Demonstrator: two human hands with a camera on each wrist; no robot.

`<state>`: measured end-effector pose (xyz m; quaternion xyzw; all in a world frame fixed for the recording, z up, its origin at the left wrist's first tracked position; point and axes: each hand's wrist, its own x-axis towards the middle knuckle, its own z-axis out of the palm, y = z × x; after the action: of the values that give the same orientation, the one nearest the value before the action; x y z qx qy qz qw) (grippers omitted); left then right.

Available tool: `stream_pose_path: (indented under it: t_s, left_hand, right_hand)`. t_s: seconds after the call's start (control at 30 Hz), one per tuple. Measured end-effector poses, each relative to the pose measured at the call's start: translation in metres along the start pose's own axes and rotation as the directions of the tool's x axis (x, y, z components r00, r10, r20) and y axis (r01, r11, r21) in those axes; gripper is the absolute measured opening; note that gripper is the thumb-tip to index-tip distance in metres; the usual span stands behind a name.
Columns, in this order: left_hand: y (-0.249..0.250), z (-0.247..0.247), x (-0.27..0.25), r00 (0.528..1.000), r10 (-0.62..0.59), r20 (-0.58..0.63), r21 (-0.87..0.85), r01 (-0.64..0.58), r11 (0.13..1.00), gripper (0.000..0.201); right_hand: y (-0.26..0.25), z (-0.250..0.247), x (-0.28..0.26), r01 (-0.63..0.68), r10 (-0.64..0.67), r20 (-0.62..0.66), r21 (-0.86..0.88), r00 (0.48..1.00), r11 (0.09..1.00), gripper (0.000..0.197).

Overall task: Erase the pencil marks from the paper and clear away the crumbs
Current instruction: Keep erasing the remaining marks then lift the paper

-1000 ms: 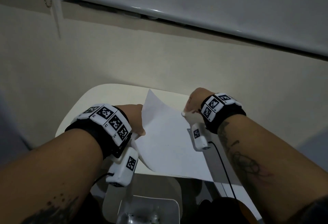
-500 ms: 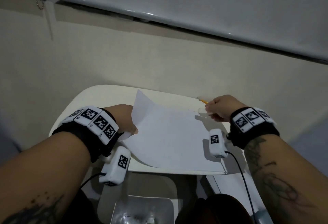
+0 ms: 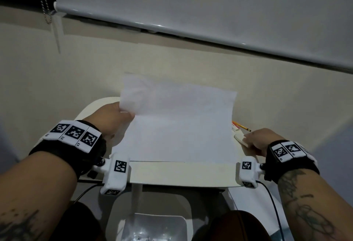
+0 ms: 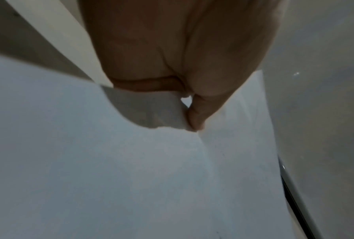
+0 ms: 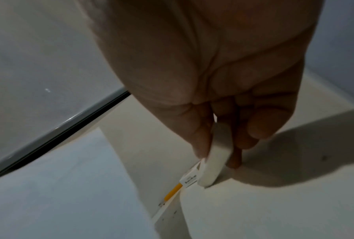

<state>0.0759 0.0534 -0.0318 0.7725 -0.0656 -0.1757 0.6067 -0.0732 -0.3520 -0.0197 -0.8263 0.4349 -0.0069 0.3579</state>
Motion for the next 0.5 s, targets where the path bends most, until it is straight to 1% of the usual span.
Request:
stream_pose_path:
  t_s: [0.07,0.1,0.13,0.2,0.23,0.3,0.33,0.37,0.4,0.43,0.47,0.5]
  left_hand:
    - [0.000,-0.003,0.003,0.999,-0.011,-0.043,-0.028,0.010,1.000,0.031]
    - [0.003,-0.003,0.001,0.998,-0.025,-0.064,-0.058,0.022,0.998,0.025]
    - [0.004,-0.002,0.000,0.996,-0.042,-0.075,-0.063,0.037,0.997,0.024]
    - [0.002,-0.001,0.002,0.996,-0.046,-0.071,-0.051,0.042,0.998,0.038]
    - [0.000,0.000,0.003,0.998,-0.033,-0.056,-0.043,0.030,0.999,0.047]
    - [-0.007,-0.002,0.009,1.000,-0.018,-0.019,-0.035,0.017,0.999,0.066]
    - [-0.013,-0.003,0.015,1.000,-0.019,-0.006,-0.027,0.019,0.999,0.070]
    - [-0.022,-0.005,0.025,1.000,-0.025,0.015,-0.018,0.025,1.000,0.070]
    - [-0.034,-0.009,0.039,0.999,-0.029,0.029,-0.011,0.030,1.000,0.068]
    - [-0.036,-0.010,0.043,0.998,-0.044,0.043,-0.007,0.044,0.999,0.067]
    - [-0.030,-0.009,0.037,0.997,-0.062,0.042,0.002,0.062,0.998,0.065]
    - [-0.021,-0.006,0.028,0.998,-0.056,0.028,0.019,0.056,0.998,0.061]
  right_hand:
    - [0.003,0.000,-0.003,-0.025,0.022,0.051,0.065,0.998,0.998,0.003]
    - [0.004,0.000,-0.007,-0.029,0.017,0.092,0.125,0.996,0.992,0.011]
    - [0.005,0.000,-0.011,-0.031,0.007,0.140,0.173,0.990,0.984,0.014]
    - [0.002,0.005,-0.020,-0.006,-0.034,0.208,0.188,0.977,0.982,0.010]
    - [-0.002,0.006,-0.024,0.034,-0.060,0.189,0.142,0.980,0.989,0.010]
    - [-0.014,0.002,-0.030,0.096,-0.097,0.052,0.018,0.994,0.995,0.023]
    - [-0.019,0.001,-0.032,0.102,-0.104,0.016,0.059,0.994,0.993,0.035]
    - [-0.022,0.000,-0.030,0.111,-0.117,0.025,0.171,0.993,0.979,0.047]
    - [-0.023,0.001,-0.028,0.114,-0.145,0.069,0.335,0.987,0.935,0.054]
    - [-0.025,0.003,-0.027,0.086,-0.174,0.124,0.515,0.977,0.853,0.056]
    - [-0.026,0.005,-0.025,0.043,-0.191,0.164,0.641,0.968,0.766,0.055]
    - [-0.025,0.008,-0.024,0.037,-0.223,0.185,0.685,0.957,0.728,0.055]
